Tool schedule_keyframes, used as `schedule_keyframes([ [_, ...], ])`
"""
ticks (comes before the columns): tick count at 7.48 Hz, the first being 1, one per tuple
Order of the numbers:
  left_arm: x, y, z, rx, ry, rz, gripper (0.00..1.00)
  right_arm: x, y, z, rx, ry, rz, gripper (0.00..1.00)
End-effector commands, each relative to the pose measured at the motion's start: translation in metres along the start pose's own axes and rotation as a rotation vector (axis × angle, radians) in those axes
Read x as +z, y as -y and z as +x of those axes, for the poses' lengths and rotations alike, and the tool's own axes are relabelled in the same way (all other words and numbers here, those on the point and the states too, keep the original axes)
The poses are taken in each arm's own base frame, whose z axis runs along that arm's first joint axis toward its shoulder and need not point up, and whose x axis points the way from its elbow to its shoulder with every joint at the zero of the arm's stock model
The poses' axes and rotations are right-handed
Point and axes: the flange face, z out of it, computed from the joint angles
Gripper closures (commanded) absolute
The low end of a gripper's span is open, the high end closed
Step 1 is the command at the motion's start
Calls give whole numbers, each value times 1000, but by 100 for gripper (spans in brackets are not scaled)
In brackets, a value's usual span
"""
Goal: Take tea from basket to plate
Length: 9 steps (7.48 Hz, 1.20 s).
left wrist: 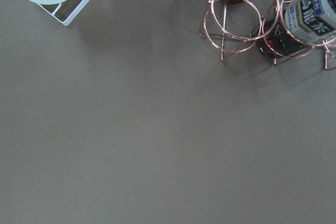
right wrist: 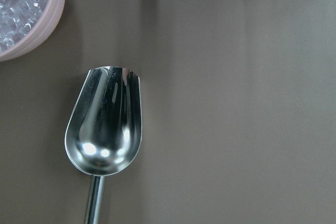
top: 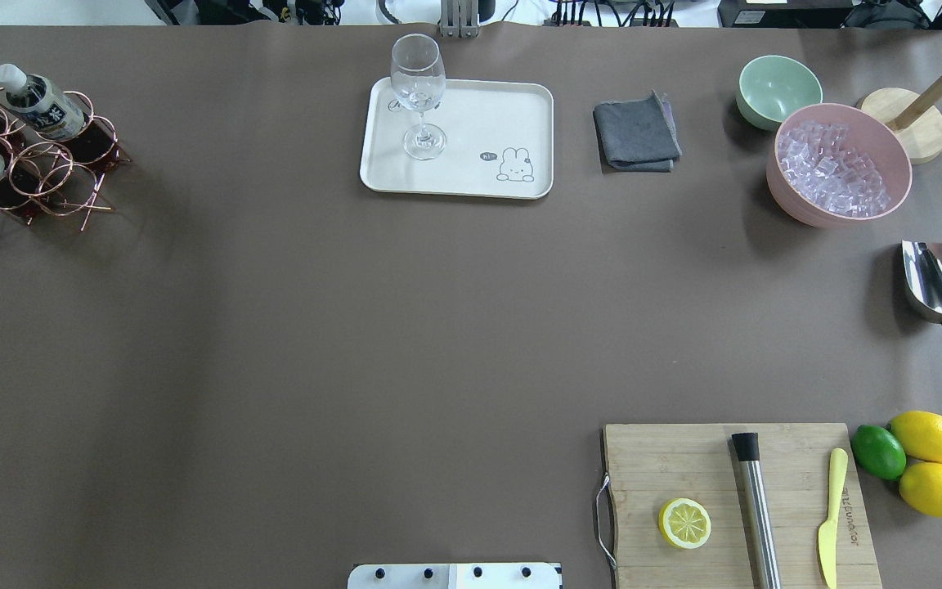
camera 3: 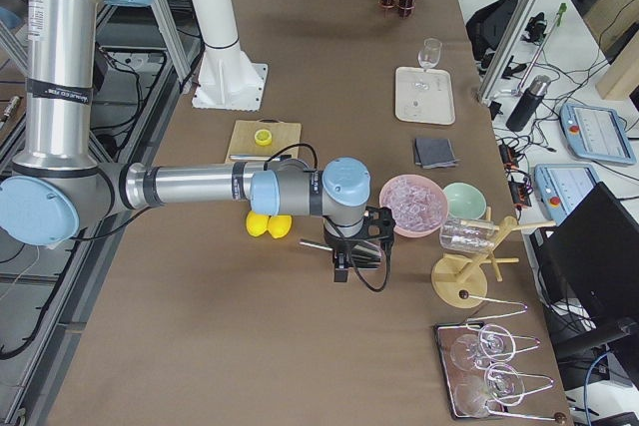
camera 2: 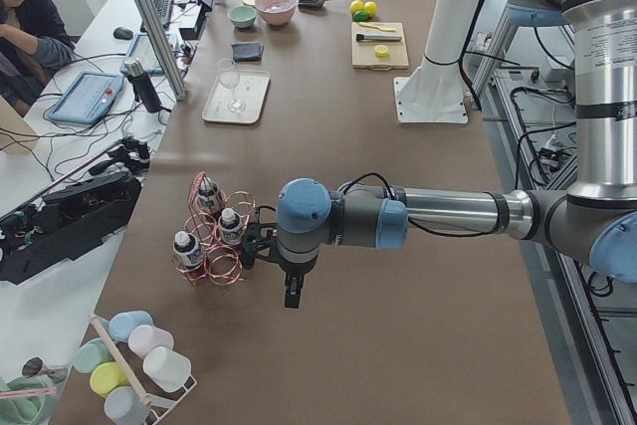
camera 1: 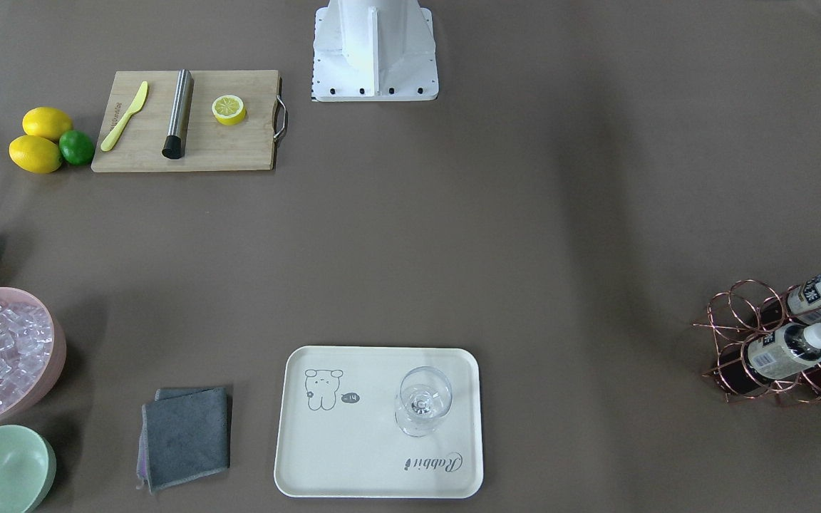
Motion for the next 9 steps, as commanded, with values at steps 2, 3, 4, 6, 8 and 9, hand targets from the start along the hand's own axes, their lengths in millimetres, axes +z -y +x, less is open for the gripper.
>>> schedule_keyframes([
  [2,10,-4,-8,-11,-3,-18,2,0,-2,3,6,-3,0,0],
  [3,9,-4,-7,-11,-2,-16,2,-1,-2,4,8,-3,2,0],
  [4,8,-3,-6,-7,-2,-15,2,0,-3,6,12,-3,1,0],
  [6,8,-2,-5,7,-1,-3,2,-2,-5,9,18,-3,4,0],
  [8,6,-2,-2,8,-2,-1,2,-2,-5,10,21,-5,5,0],
  [9,6,-2,-2,9,-2,0,2,-2,-5,14,28,-3,6,0],
])
